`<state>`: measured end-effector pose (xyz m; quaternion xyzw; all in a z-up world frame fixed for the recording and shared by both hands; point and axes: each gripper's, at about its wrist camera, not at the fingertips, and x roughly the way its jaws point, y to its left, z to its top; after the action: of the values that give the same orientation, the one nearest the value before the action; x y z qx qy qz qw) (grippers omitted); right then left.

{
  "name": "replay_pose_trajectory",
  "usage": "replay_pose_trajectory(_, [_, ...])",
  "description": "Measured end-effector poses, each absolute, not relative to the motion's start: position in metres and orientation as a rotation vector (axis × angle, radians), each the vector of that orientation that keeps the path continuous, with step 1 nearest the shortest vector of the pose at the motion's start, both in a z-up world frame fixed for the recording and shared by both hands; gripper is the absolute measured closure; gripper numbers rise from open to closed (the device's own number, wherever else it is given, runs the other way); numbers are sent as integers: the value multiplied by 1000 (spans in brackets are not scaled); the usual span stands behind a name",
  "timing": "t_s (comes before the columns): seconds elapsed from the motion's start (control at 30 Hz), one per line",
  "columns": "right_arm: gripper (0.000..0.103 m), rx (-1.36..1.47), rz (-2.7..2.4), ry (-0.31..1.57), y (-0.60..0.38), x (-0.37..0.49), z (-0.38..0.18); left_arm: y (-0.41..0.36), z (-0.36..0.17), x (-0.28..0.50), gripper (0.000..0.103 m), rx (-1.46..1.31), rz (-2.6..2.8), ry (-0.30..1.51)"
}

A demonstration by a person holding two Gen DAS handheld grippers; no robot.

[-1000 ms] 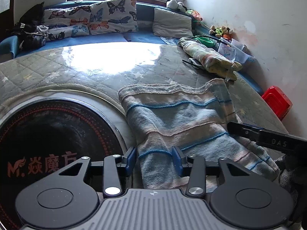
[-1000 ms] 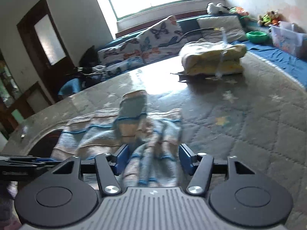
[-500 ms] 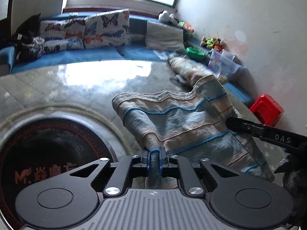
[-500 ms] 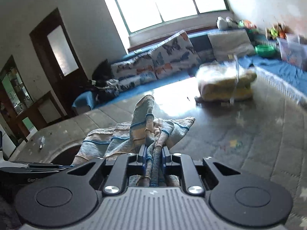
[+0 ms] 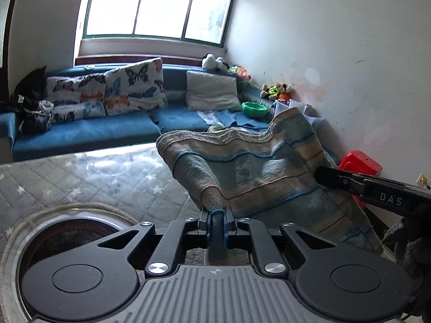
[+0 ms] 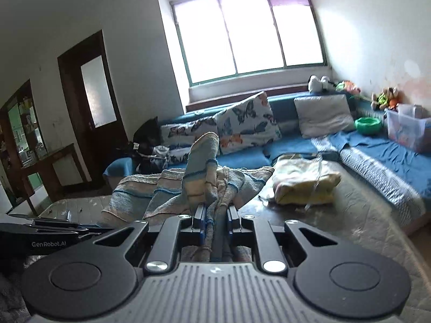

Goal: Fold clothes

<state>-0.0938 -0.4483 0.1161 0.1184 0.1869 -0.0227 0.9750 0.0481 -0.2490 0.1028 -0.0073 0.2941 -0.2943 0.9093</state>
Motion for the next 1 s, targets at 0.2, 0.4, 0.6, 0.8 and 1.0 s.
replay_pose_trajectory(0.2, [90,228,-70,339,-451,-120,129,-258,120,28,94,4,-621,563])
replay_pose_trajectory(0.4, [90,211,-86,326,-452,-136,134,-266,124,17,94,17,-626,553])
replay_pose_trajectory(0.6, [90,212,-90,340,-453,-136,130,-270,115,18,94,24,-617,575])
replay_pose_trajectory(0.8, [90,216,-88,371,-453,-129,118,-273,103,22,94,23,-604,611])
replay_pose_trajectory(1.0, [90,219,-88,412,-456,-119,103,-277,88,31,94,27,-590,652])
